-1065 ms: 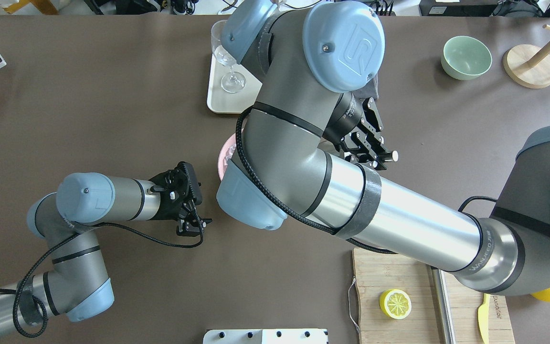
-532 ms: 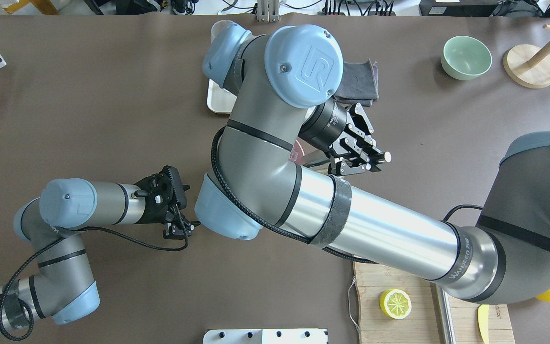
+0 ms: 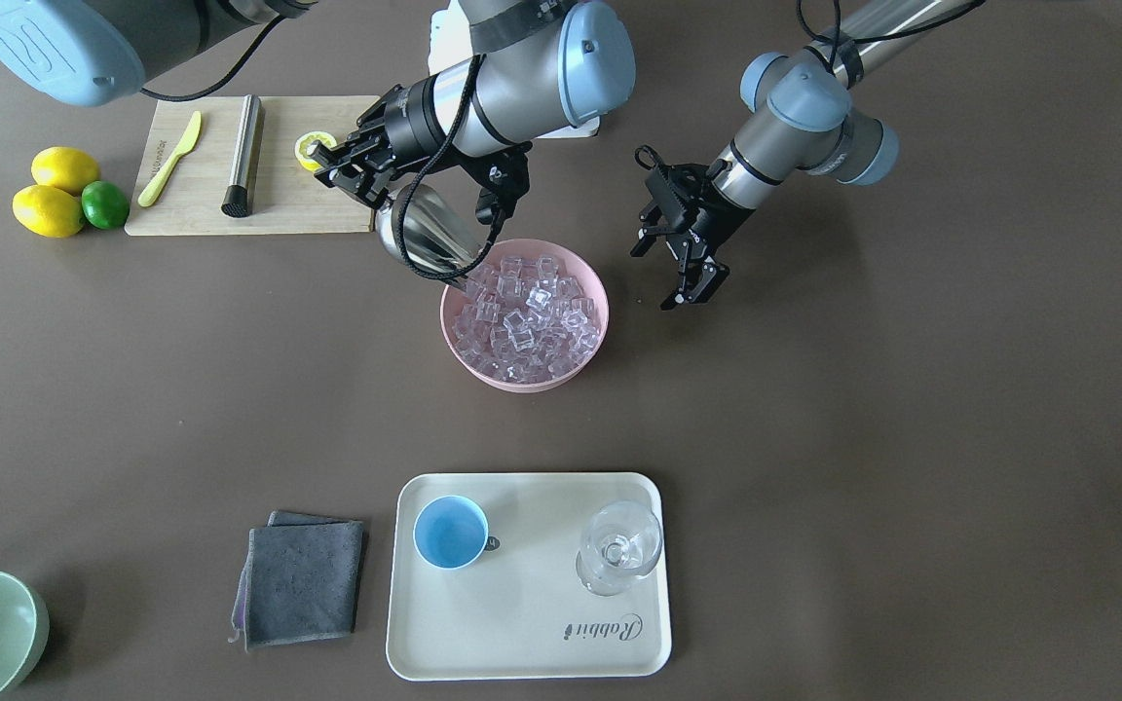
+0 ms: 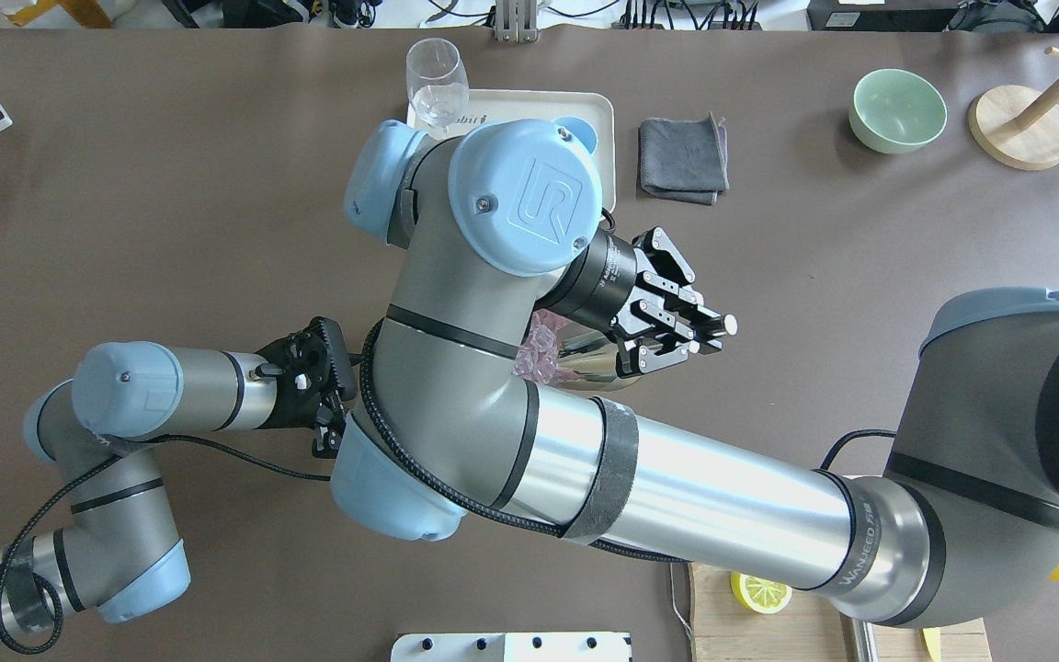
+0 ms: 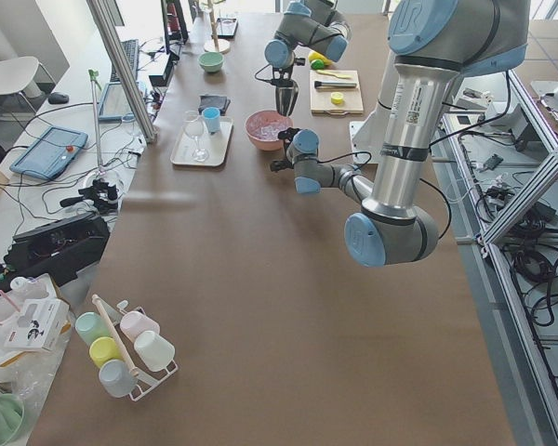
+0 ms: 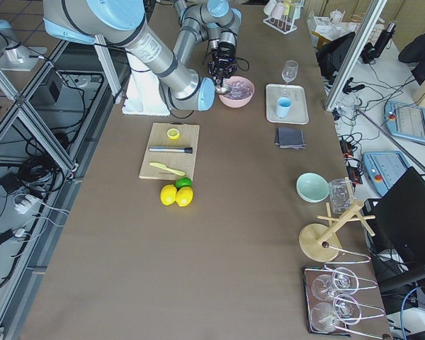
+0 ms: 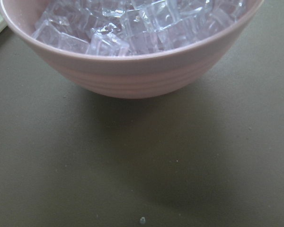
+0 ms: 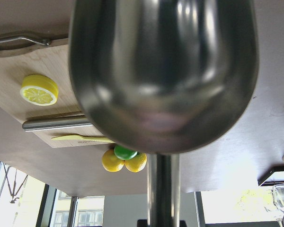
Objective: Put ice in cup with scoop
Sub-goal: 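Swing the right arm over and lower the scoop into the ice bowl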
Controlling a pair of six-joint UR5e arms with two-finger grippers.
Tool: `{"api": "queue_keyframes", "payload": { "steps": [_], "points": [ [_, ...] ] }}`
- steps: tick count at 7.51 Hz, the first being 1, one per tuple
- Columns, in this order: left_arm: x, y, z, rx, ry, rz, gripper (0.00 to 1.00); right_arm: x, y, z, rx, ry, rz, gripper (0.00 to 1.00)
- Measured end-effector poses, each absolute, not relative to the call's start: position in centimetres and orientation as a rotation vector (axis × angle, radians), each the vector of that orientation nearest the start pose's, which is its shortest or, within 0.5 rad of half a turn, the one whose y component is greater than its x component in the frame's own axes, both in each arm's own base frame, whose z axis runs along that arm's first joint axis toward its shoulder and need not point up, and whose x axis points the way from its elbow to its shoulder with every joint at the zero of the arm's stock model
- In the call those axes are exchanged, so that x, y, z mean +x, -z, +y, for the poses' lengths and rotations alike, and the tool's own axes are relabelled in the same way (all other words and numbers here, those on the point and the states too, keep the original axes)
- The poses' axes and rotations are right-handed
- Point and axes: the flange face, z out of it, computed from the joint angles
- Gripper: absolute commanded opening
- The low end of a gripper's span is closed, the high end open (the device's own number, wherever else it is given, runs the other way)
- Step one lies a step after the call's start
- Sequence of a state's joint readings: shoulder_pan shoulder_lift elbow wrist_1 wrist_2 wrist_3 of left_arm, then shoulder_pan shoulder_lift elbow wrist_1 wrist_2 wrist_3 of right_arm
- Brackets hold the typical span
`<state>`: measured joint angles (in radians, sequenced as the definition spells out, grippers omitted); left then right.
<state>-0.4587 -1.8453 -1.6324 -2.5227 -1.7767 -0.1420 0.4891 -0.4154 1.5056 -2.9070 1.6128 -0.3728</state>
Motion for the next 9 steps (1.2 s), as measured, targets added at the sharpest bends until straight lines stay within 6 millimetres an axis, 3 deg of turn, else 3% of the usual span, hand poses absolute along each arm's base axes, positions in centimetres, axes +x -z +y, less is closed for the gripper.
{"api": "queue_keyframes", "payload": {
  "steps": [3, 9],
  "points": [
    [48.8, -37.0, -37.9, 0.983, -0.943, 0.923, 0.98, -51.1, -10.4, -40.7, -0.269, 1.47, 0.092, 0.0],
    [49.6, -33.3, -39.5, 1.016, -0.914, 0.899, 0.98, -51.2, -10.7, -41.4, -0.265, 1.465, 0.126, 0.0]
  ]
}}
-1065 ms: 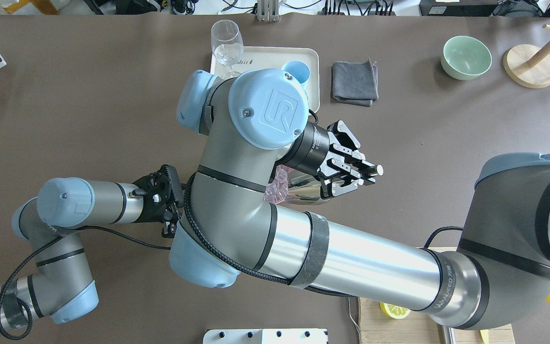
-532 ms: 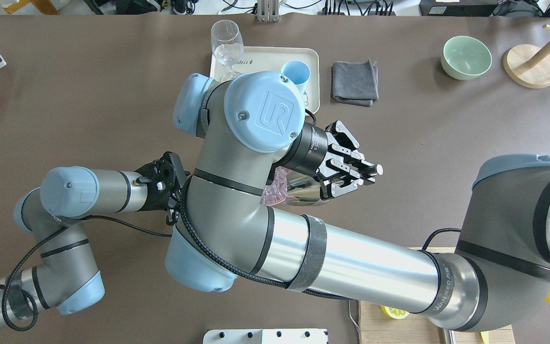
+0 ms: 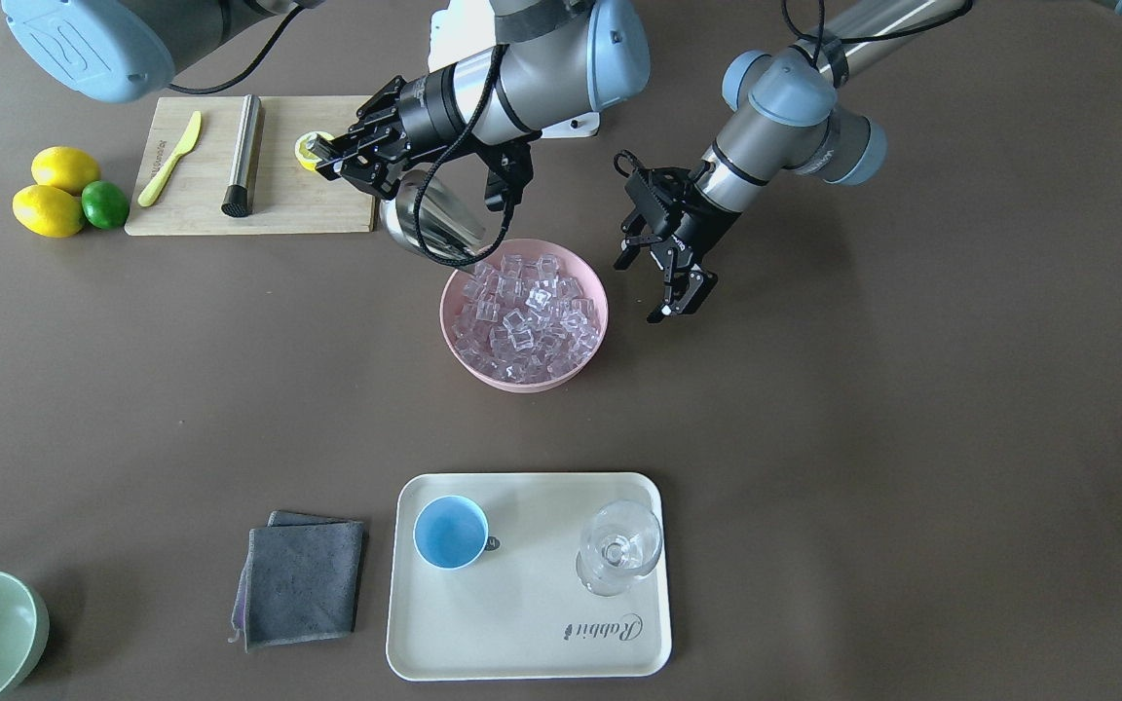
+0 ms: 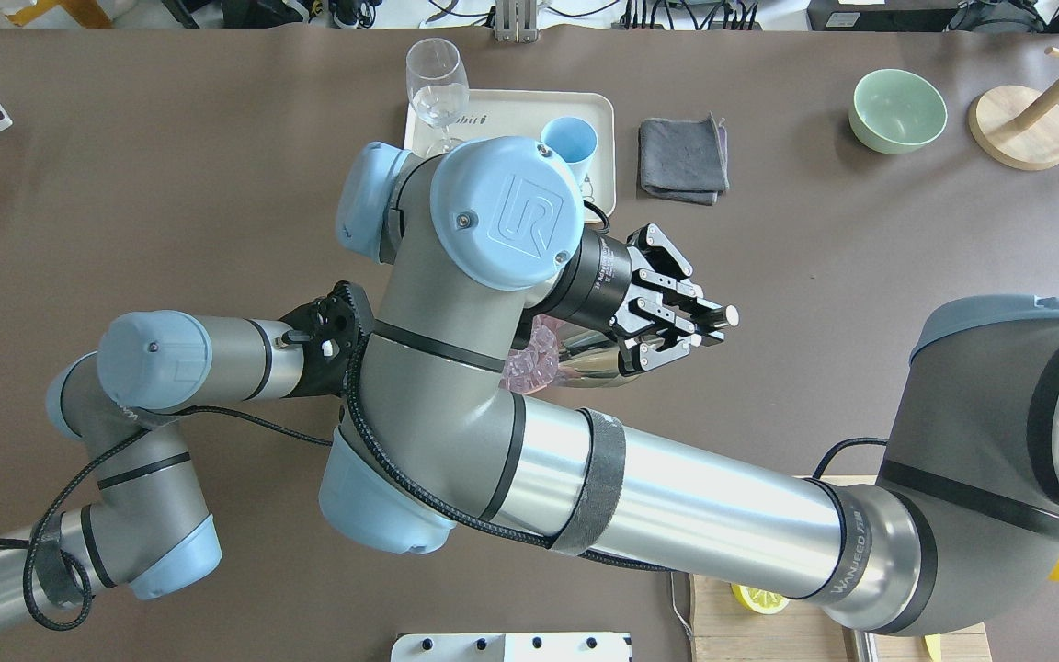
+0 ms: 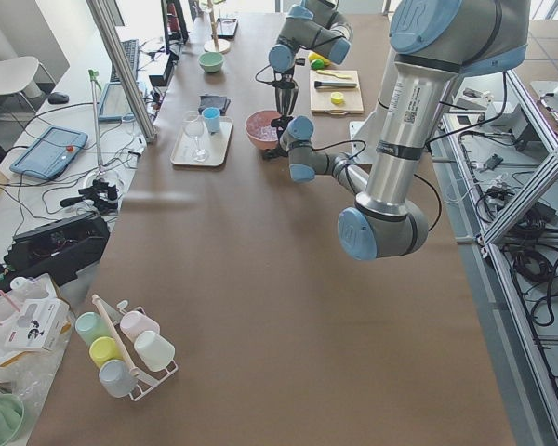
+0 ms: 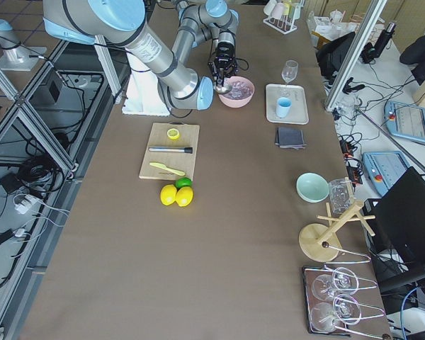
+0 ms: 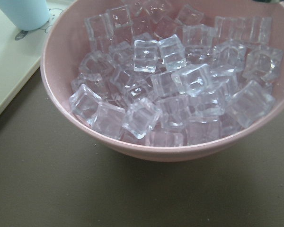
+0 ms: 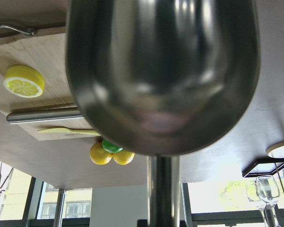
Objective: Put ice in cup with scoop
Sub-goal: 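Swing the right arm over and lower the scoop into the ice bowl, then push the scoop into the ice cubes with the right gripper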
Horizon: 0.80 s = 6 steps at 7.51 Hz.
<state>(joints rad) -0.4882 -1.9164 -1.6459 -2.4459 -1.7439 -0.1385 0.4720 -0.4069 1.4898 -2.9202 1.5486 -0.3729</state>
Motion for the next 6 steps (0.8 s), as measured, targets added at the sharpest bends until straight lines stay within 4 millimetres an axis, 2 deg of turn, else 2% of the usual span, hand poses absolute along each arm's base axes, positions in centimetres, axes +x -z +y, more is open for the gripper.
{"api": "queue_keyframes", "payload": {
  "steps": [3, 6],
  "points": [
    [49.8, -32.3, -39.7, 1.029, -0.909, 0.908, 0.98, -51.7, -10.6, -42.1, -0.236, 1.444, 0.141, 0.0],
    [49.3, -32.0, -40.2, 1.037, -0.907, 0.91, 0.98, -53.3, -10.7, -43.4, -0.244, 1.435, 0.172, 0.0]
  ]
}}
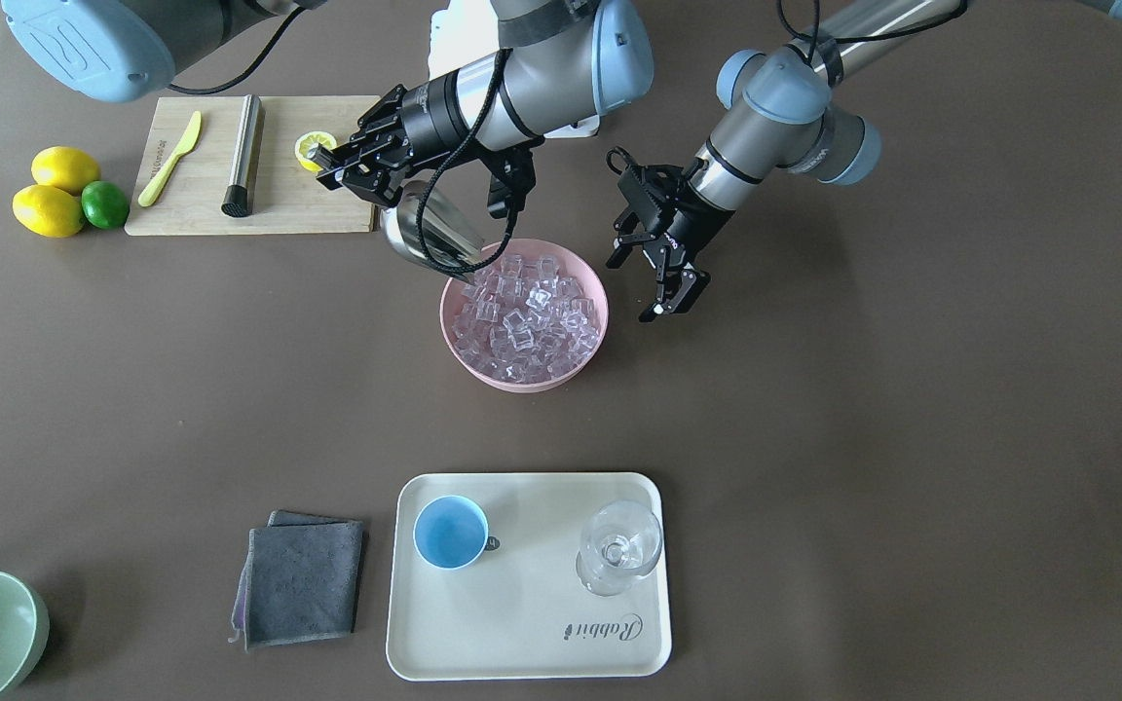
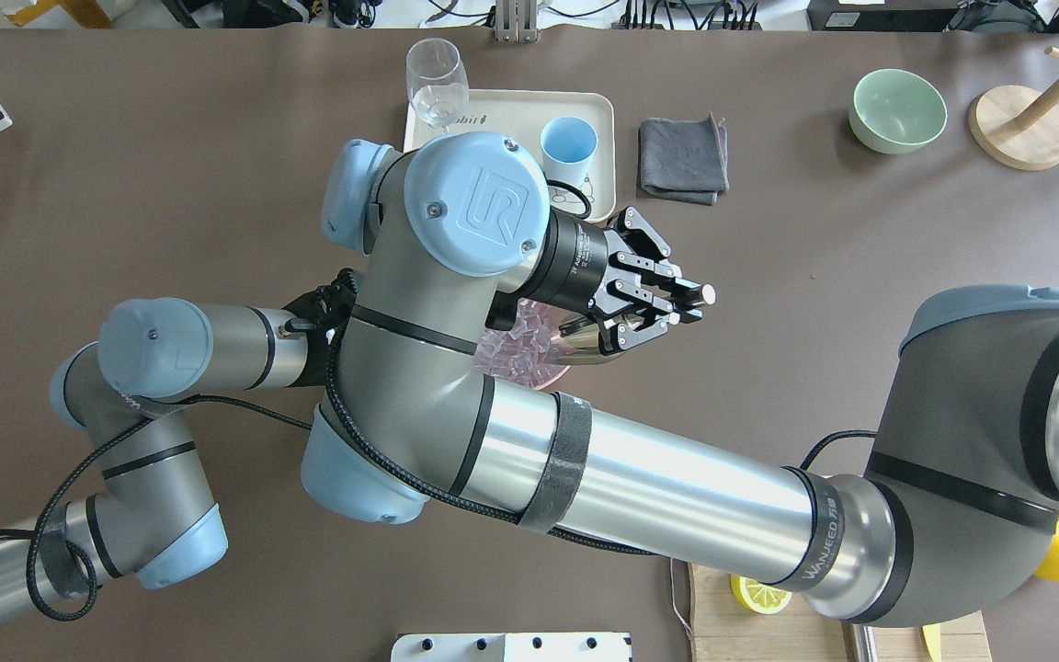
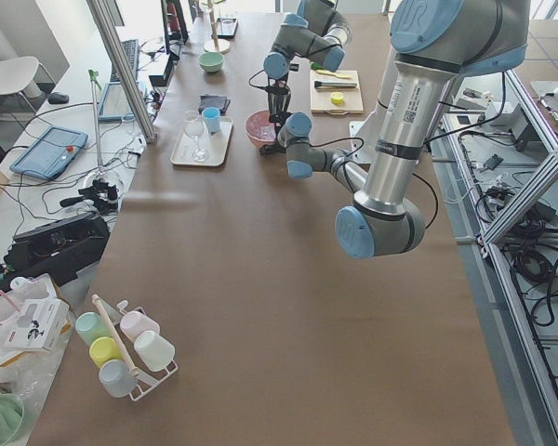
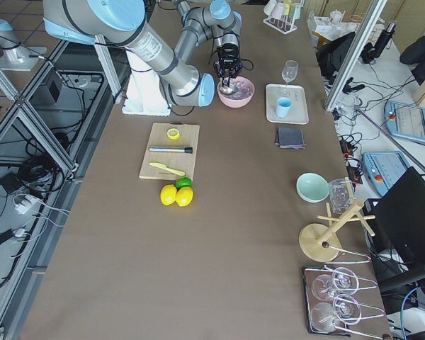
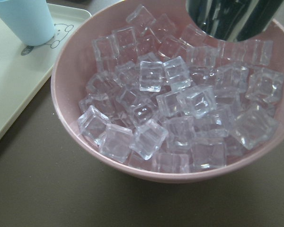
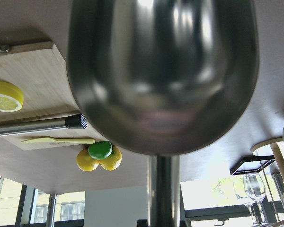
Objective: Put ice in cup with scoop
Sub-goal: 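Push the scoop into the ice cubes with the right gripper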
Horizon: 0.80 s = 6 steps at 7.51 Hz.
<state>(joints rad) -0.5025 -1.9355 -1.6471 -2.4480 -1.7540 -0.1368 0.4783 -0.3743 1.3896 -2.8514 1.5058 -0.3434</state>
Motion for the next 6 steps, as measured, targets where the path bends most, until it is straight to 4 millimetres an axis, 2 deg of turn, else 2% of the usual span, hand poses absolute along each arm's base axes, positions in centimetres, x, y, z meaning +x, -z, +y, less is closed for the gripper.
{"api": "queue_keyframes", "payload": {
  "steps": [6],
  "points": [
    [48.1, -32.0, -41.3, 1.012, -0.922, 0.938, 0.98, -55.2, -10.9, -44.6, -0.31, 1.433, 0.213, 0.0]
  ]
}}
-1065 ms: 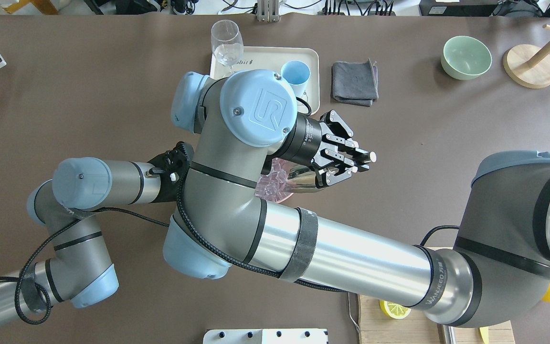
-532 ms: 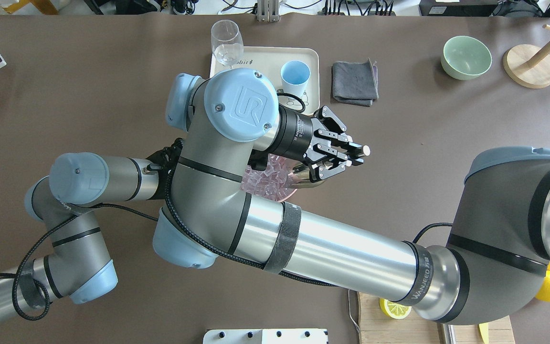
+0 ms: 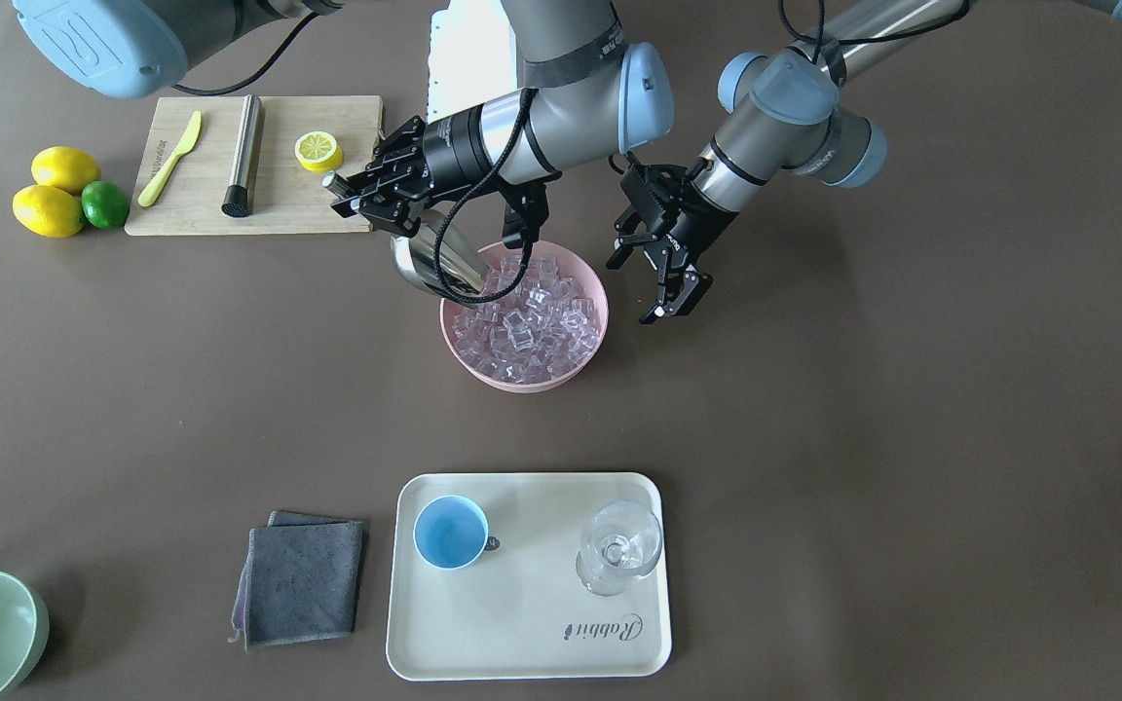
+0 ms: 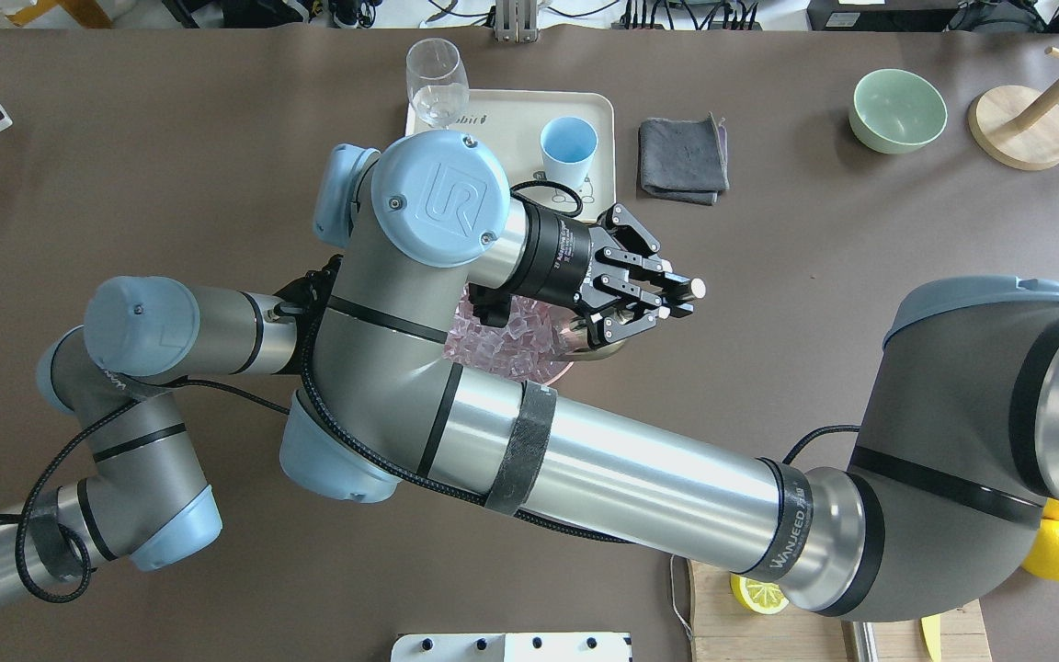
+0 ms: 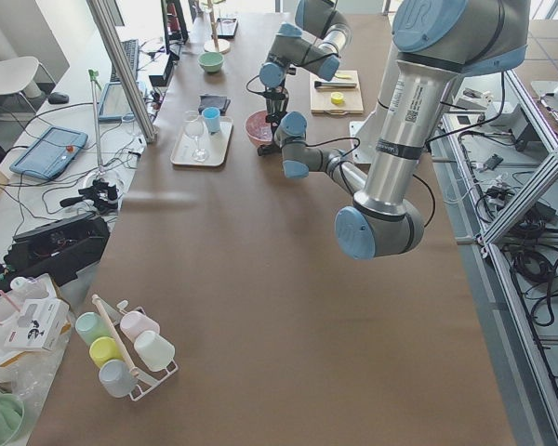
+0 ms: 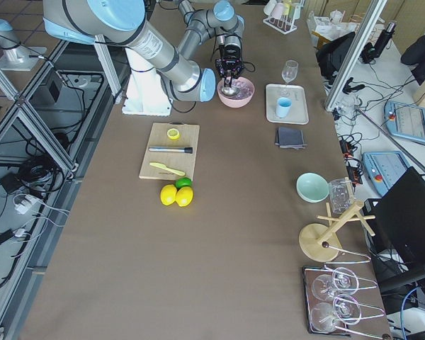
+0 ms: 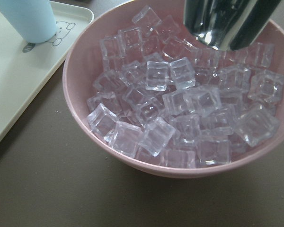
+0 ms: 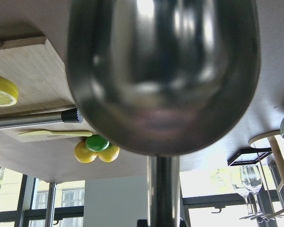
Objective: Put ice in cup with scoop
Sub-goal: 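Push the scoop into the ice cubes with the right gripper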
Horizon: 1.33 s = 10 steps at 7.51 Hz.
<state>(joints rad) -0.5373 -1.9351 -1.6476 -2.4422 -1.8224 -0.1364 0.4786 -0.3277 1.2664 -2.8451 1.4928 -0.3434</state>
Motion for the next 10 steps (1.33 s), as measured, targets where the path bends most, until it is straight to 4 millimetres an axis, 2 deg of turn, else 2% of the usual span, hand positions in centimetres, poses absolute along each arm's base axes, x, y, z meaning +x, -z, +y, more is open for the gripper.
{"api": "queue_keyframes", "payload": {
  "steps": [5, 6, 8, 10],
  "points": [
    [47.8, -33.0, -40.7, 1.023, -0.926, 0.944, 0.98, -58.1, -12.7, -45.6, -0.29, 1.385, 0.193, 0.0],
    [47.7, -33.0, -40.7, 1.025, -0.926, 0.945, 0.98, -58.1, -13.0, -45.5, -0.275, 1.384, 0.179, 0.0],
    [47.6, -32.9, -40.7, 1.026, -0.926, 0.947, 0.98, -57.5, -14.9, -45.1, -0.234, 1.385, 0.154, 0.0],
    [47.7, -32.8, -40.7, 1.026, -0.927, 0.947, 0.98, -57.4, -15.2, -44.9, -0.205, 1.386, 0.133, 0.0]
  ]
}}
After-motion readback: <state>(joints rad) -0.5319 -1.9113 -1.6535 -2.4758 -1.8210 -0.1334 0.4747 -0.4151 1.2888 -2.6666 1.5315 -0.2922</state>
